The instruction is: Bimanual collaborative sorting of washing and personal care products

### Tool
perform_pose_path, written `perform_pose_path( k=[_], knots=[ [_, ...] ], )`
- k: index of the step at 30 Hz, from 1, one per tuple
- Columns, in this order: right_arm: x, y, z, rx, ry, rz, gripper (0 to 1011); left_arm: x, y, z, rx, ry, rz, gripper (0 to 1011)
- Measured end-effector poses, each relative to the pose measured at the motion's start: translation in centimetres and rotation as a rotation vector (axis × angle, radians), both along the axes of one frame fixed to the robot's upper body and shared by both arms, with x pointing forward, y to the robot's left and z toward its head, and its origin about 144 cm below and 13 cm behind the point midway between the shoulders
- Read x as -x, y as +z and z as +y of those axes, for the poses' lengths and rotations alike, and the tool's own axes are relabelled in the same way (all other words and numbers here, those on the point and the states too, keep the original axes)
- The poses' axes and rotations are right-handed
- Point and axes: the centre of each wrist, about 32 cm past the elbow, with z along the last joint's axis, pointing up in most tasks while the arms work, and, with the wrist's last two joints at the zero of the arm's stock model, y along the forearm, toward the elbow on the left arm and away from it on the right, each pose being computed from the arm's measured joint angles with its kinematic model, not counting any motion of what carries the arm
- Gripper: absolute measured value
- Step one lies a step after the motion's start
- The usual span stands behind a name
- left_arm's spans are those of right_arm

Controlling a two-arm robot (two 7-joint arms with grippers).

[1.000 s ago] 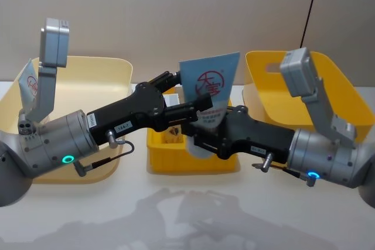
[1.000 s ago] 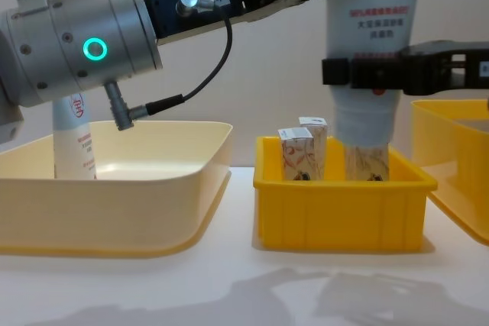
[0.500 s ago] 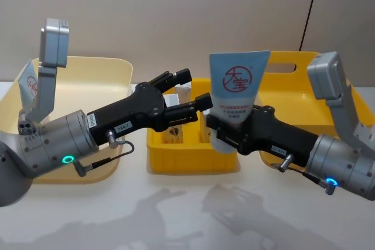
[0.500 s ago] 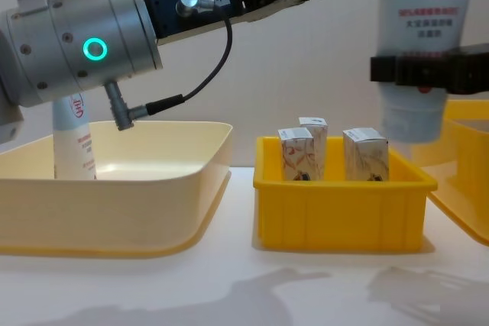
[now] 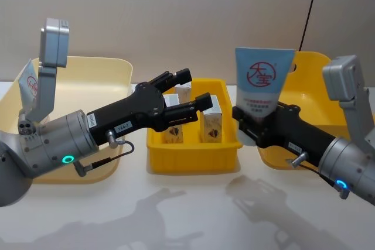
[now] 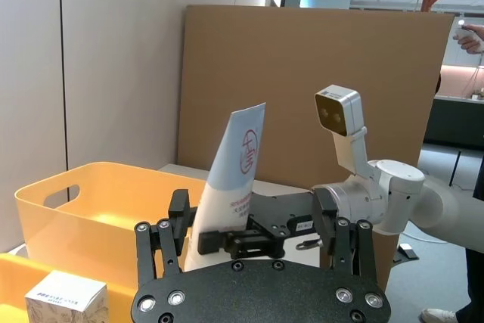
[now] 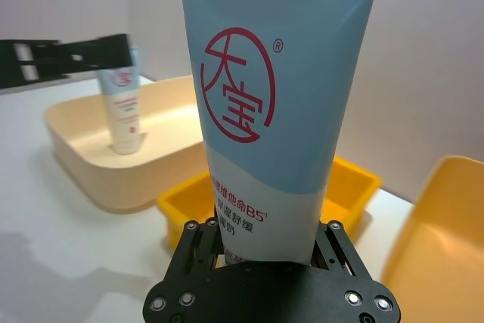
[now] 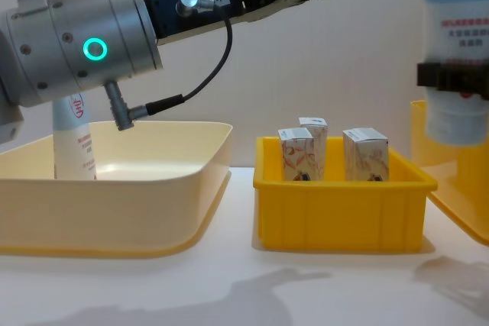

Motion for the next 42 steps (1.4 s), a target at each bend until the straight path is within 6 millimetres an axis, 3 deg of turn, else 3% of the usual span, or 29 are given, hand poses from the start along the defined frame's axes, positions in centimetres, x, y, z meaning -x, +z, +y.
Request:
perform_pose_path(
  k=[23, 42],
  knots=[
    [0.8, -0.5, -0.1, 0.068, -0.362, -0.08, 455, 0.0, 0.0, 0.0, 0.0, 0.0, 0.0, 1003],
    [-1.0, -1.0, -1.5, 0.058, -0.626, -0.258, 455, 0.0, 0.0, 0.0, 0.0, 0.0, 0.0, 1003]
  ],
)
